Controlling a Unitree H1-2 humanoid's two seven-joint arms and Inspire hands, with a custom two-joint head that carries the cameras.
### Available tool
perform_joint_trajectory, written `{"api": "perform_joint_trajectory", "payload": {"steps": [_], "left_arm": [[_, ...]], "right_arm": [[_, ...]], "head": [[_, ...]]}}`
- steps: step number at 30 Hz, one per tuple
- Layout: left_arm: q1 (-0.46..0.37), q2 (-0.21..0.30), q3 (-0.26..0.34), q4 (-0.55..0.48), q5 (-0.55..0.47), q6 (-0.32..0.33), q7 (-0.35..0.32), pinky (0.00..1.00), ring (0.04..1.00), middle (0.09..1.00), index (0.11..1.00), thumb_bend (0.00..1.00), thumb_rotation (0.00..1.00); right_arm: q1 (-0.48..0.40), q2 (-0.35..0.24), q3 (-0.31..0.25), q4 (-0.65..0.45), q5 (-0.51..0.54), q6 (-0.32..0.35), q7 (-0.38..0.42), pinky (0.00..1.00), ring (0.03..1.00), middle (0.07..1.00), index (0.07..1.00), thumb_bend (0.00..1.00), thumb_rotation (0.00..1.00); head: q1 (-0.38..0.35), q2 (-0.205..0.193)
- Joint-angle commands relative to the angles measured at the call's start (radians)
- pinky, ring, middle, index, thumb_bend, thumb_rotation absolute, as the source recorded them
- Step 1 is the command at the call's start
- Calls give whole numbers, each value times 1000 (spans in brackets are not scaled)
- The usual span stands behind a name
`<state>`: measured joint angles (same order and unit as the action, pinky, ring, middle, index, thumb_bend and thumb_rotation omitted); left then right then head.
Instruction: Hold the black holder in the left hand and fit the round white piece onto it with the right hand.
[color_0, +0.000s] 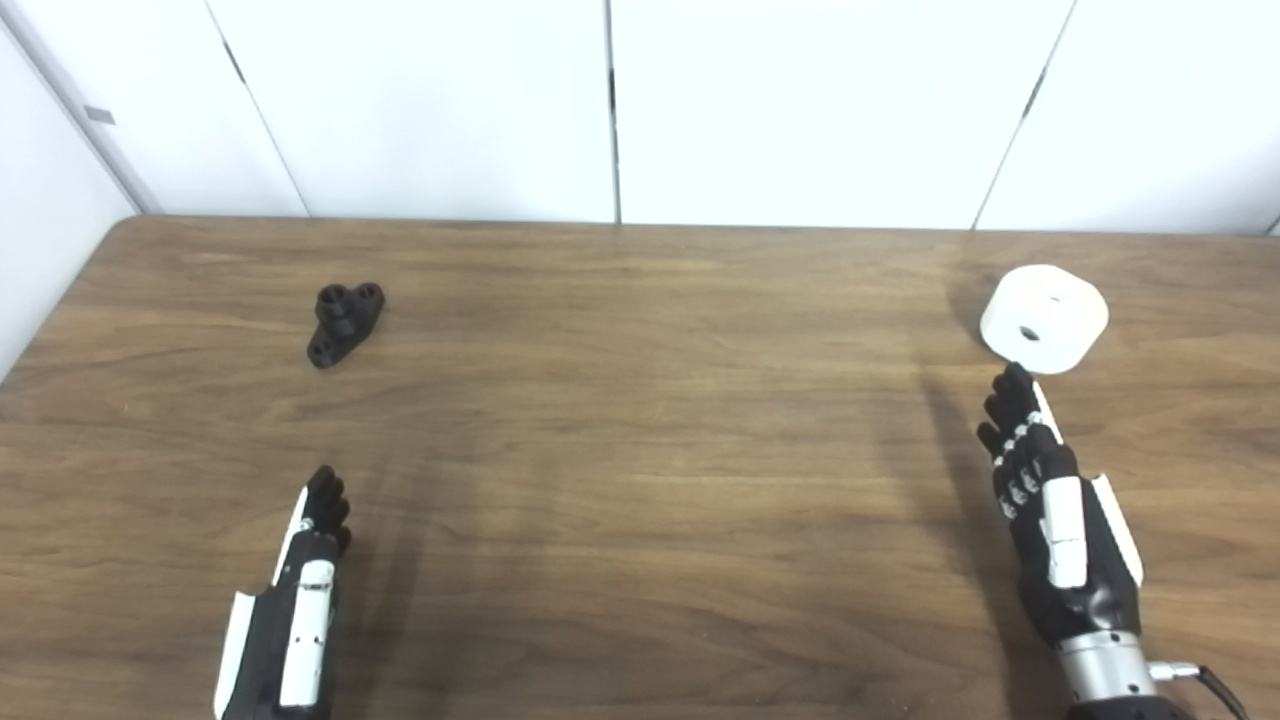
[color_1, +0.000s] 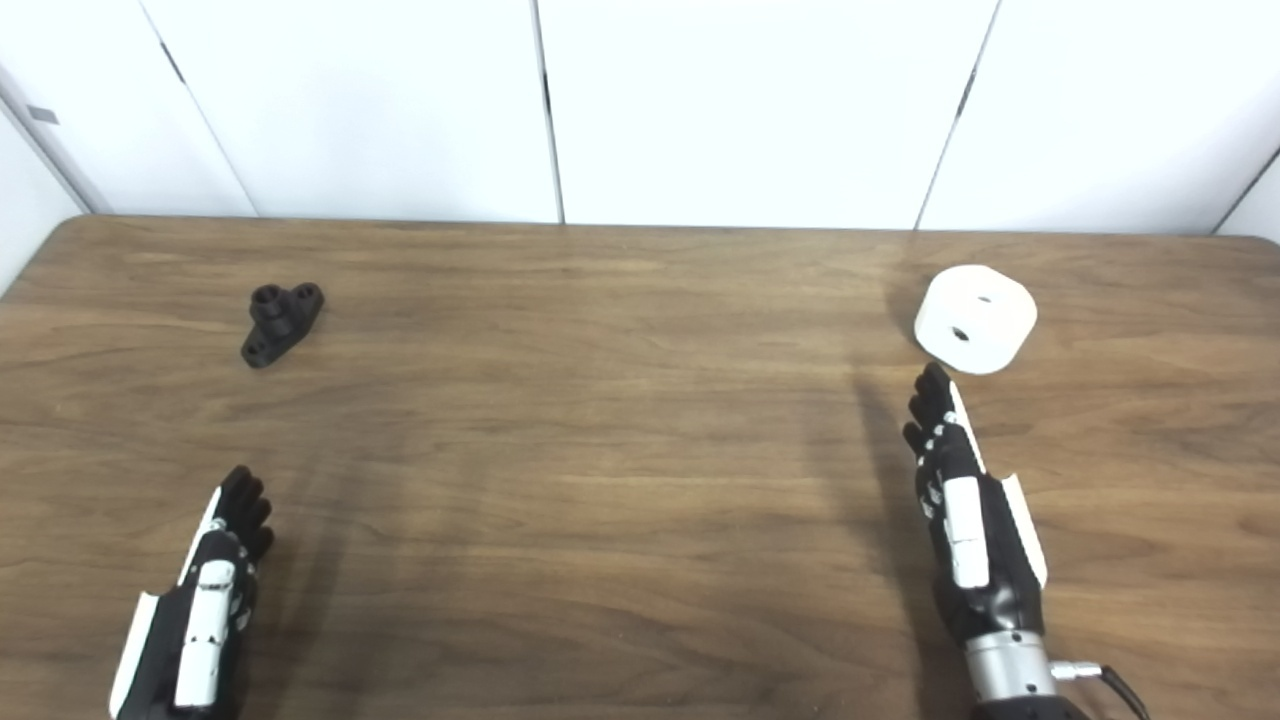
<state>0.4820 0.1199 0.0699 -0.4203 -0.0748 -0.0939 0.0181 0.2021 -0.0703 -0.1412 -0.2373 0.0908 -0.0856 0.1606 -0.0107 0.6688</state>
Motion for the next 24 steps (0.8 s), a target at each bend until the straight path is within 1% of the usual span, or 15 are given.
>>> {"api": "perform_joint_trajectory", "payload": {"steps": [1,5,9,13,16,18,19,23,24], "left_arm": [[-17,-14,3,-5,9,-58,-4,1000,997,1000,1000,323,940],[-29,-9,4,19,-5,-74,-10,1000,1000,1000,1000,360,907],[-33,-14,3,20,0,-74,-5,1000,996,1000,1000,354,899],[-35,-17,0,27,-1,-78,-5,1000,997,1000,1000,382,894],[-31,-24,-4,19,16,-70,2,1000,992,1000,1000,387,889],[-29,-28,-11,23,30,-78,3,1000,991,1000,1000,398,885],[-28,-29,-14,26,34,-84,3,1000,993,1000,1000,402,884],[-18,-45,-29,44,61,-104,14,1000,981,994,1000,418,863],[-16,-48,-35,50,65,-112,15,1000,981,992,1000,419,856]], "right_arm": [[129,0,10,-42,7,-44,-3,1000,1000,1000,990,607,1000],[129,-2,8,-40,2,-40,-6,1000,1000,1000,990,617,1000],[133,-1,6,-38,9,-39,-5,1000,1000,1000,987,628,1000],[134,0,5,-35,15,-40,-5,1000,1000,998,983,629,1000],[132,-7,1,-30,24,-49,1,1000,1000,1000,984,618,1000],[131,-13,-5,-25,37,-52,6,1000,1000,1000,982,614,1000],[131,-16,-7,-23,41,-53,8,1000,1000,1000,983,611,1000],[126,-35,-16,13,61,-85,31,1000,1000,1000,999,576,1000],[125,-38,-20,24,64,-94,36,1000,1000,1000,998,580,1000]], "head": [[1,1],[8,0],[8,-1],[18,-6],[49,-12],[88,-26],[93,-28],[158,-62],[175,-71]]}}
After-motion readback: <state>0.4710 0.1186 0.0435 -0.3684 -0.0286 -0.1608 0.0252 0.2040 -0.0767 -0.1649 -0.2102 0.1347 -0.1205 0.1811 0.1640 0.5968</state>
